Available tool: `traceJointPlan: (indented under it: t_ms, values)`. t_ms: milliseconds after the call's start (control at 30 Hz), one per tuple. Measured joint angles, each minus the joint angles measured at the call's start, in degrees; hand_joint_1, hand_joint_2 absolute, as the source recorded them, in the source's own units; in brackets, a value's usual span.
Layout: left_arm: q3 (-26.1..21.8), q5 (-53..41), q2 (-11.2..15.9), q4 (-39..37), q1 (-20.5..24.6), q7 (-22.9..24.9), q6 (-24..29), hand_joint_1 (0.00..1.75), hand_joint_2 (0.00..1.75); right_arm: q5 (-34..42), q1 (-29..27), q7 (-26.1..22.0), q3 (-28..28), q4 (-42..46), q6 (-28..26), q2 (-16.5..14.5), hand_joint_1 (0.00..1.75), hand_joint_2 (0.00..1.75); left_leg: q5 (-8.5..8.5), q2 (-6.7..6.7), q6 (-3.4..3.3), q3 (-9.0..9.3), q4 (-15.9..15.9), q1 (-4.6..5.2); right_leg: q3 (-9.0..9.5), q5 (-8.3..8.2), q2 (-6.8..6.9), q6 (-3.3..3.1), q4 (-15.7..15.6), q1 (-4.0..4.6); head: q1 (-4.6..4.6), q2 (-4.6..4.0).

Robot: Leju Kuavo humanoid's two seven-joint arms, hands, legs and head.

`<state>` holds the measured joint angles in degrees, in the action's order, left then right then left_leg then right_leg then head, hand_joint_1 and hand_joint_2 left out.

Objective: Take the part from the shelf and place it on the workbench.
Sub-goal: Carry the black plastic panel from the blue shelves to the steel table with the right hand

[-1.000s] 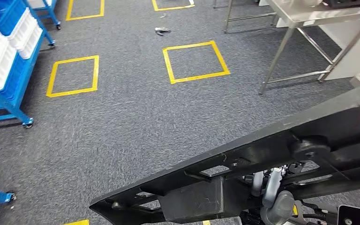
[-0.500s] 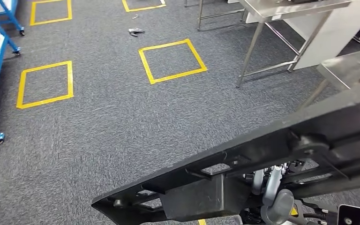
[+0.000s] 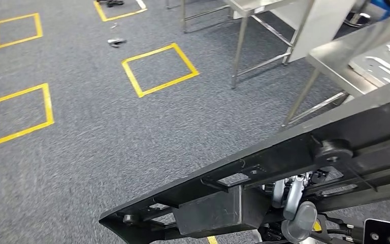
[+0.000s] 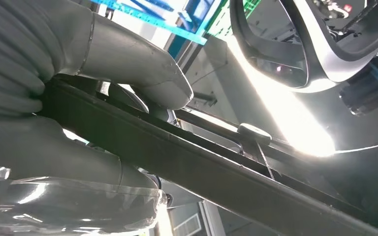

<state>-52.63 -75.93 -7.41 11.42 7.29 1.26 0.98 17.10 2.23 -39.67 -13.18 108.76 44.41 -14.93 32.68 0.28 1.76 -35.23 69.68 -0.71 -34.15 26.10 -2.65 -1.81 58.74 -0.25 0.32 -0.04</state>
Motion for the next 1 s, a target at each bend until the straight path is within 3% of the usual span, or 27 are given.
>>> traceJointPlan:
  t_ms: [67,133,200,233,300,367,433,467,500,567,600,667,733,800,867,933,967,1000]
  values:
    - [0.0,0.01,0.0,-0.01,-0.29,-0.2,0.05,0.0,1.75,-0.09,0.03,0.0,0.01,-0.04,0.1,0.0,1.75,1.75,-3.6,-1.71,-0.26,2.81,-7.03,-0.18,-0.11,0.05,-1.36,0.28,0.29,-0.01,0.01,0.0]
    - [0.0,0.07,-0.01,-0.01,-0.52,-0.35,0.05,0.0,1.75,-0.14,0.04,0.0,0.03,-0.04,0.29,-0.02,1.75,1.75,-4.24,-3.28,-0.77,4.28,-10.72,-0.18,-0.67,-0.14,-2.45,0.93,0.56,-0.04,0.02,0.0]
    - [-0.01,0.12,-0.05,-0.01,-0.52,-0.56,0.03,0.0,1.75,-0.21,0.02,0.0,0.11,-0.04,0.67,-0.04,1.75,1.75,-4.07,-2.96,-1.47,4.46,-11.37,-0.11,-1.16,-0.54,-3.31,1.72,0.52,-0.12,0.03,0.0]
    - [-0.01,0.12,-0.12,-0.01,-0.47,-0.65,0.03,0.0,1.75,-0.28,-0.03,0.0,0.19,-0.03,0.85,-0.04,1.75,1.75,-4.3,-2.48,-1.87,4.49,-11.61,-0.16,-1.29,-0.45,-3.02,2.02,0.66,-0.12,0.04,0.0]
    - [-0.02,0.08,-0.25,0.0,-0.42,-0.76,0.02,0.0,1.75,-0.7,0.03,0.0,0.36,-0.03,1.05,-0.05,1.75,1.75,-4.69,-1.35,-2.68,4.63,-12.14,-0.34,-2.65,1.46,-0.78,2.51,3.55,-0.01,0.35,0.0]
    - [-0.03,0.03,-0.27,0.01,-0.56,-0.74,0.02,0.0,1.75,-1.2,0.02,0.0,0.49,-0.04,1.07,-0.06,1.75,1.75,-4.77,-0.05,-3.1,4.62,-12.24,-0.18,-5.85,4.98,1.62,2.87,10.3,-0.13,0.67,0.0]
    - [-0.04,-0.02,-0.25,0.01,-0.68,-0.68,0.02,0.0,1.75,-1.43,-0.09,0.0,0.58,-0.06,1.07,-0.07,1.75,1.75,-4.71,1.3,-3.17,4.58,-12.21,-0.03,-8.28,6.5,2.16,3.1,15.45,-0.35,0.68,0.0]
    - [-0.04,-0.04,-0.25,0.01,-0.69,-0.66,0.02,0.0,1.75,-1.52,-0.13,0.0,0.64,-0.07,1.07,-0.07,1.75,1.75,-4.66,1.92,-3.14,4.61,-12.2,0.01,-8.15,5.82,2.32,3.12,15.37,-0.43,0.68,0.0]
    - [-0.04,-0.05,-0.25,0.01,-0.68,-0.66,0.02,0.0,1.75,-1.64,-0.16,0.0,0.68,-0.07,1.09,-0.07,1.75,1.75,-4.59,2.49,-3.08,4.71,-12.19,0.05,-6.85,4.23,2.63,3.04,13.05,-0.46,0.68,0.0]
    - [-0.04,-0.07,-0.27,0.0,-0.72,-0.72,0.03,0.0,1.75,-1.91,-0.17,0.0,0.73,-0.05,1.12,-0.09,1.75,1.75,-4.35,3.44,-2.81,5.01,-12.18,0.2,-2.59,1.03,4.71,2.54,5.38,-0.15,0.67,0.0]
    - [-0.04,-0.07,-0.27,0.0,-0.77,-0.76,0.04,0.0,1.75,-2.01,-0.16,0.0,0.74,-0.04,1.14,-0.15,1.75,1.75,-4.19,3.88,-2.59,5.11,-12.14,0.34,-1.01,0.2,5.76,2.23,2.34,0.14,0.66,0.0]
    - [-0.05,-0.08,-0.27,0.01,-0.85,-0.86,0.16,0.0,1.75,-2.1,-0.2,0.0,0.79,-0.03,1.16,-0.28,1.75,1.75,-3.96,4.79,-2.07,5.26,-12.11,0.59,-0.1,0.19,6.57,1.83,0.14,0.67,0.63,0.0]
    - [-0.07,-0.09,-0.27,0.01,-0.8,-0.94,0.42,0.0,1.75,-2.14,-0.33,0.0,0.87,-0.01,1.27,-0.34,1.75,1.75,-3.67,5.52,-1.48,5.49,-12.13,0.64,-0.18,-0.04,5.33,1.43,-0.13,0.51,0.62,0.0]
    - [-0.07,-0.1,-0.24,0.01,-0.78,-1.02,0.6,0.0,1.75,-2.14,-0.37,0.0,0.91,0.05,1.45,-0.46,1.75,1.75,-2.07,3.96,-0.9,4.98,-10.25,0.49,0.0,-0.3,4.24,0.88,-0.54,0.07,0.58,0.0]
    - [-0.11,-0.07,-0.2,0.01,-0.86,-1.28,0.61,0.0,1.75,-2.13,-0.4,0.0,0.9,0.06,1.61,-0.6,1.75,1.75,1.45,1.31,-0.51,2.21,-3.8,0.28,0.01,-0.43,3.2,0.46,-0.65,-0.13,0.55,0.0]
    - [-0.19,-0.01,-0.16,0.01,-0.68,-1.55,0.55,0.0,1.75,-2.14,-0.51,0.0,0.9,0.0,1.76,-0.63,1.75,1.75,3.87,0.34,-0.31,-0.92,3.0,0.23,-0.07,-0.46,2.03,0.34,-0.54,-0.11,0.55,0.0]
    - [-0.21,-0.02,-0.14,0.01,-0.56,-1.56,0.52,0.0,1.75,-2.15,-0.55,0.0,0.91,-0.02,1.82,-0.63,1.75,1.75,3.53,0.25,-0.26,-1.37,3.98,0.2,-0.08,-0.46,1.37,0.34,-0.43,-0.11,0.55,0.0]
    - [-0.22,-0.04,-0.13,0.01,-0.53,-1.53,0.54,0.0,1.75,-2.15,-0.58,0.0,0.91,-0.04,1.88,-0.63,1.75,1.75,2.09,0.19,-0.27,-0.79,2.71,0.13,-0.07,-0.45,0.66,0.37,-0.3,-0.13,0.55,0.0]
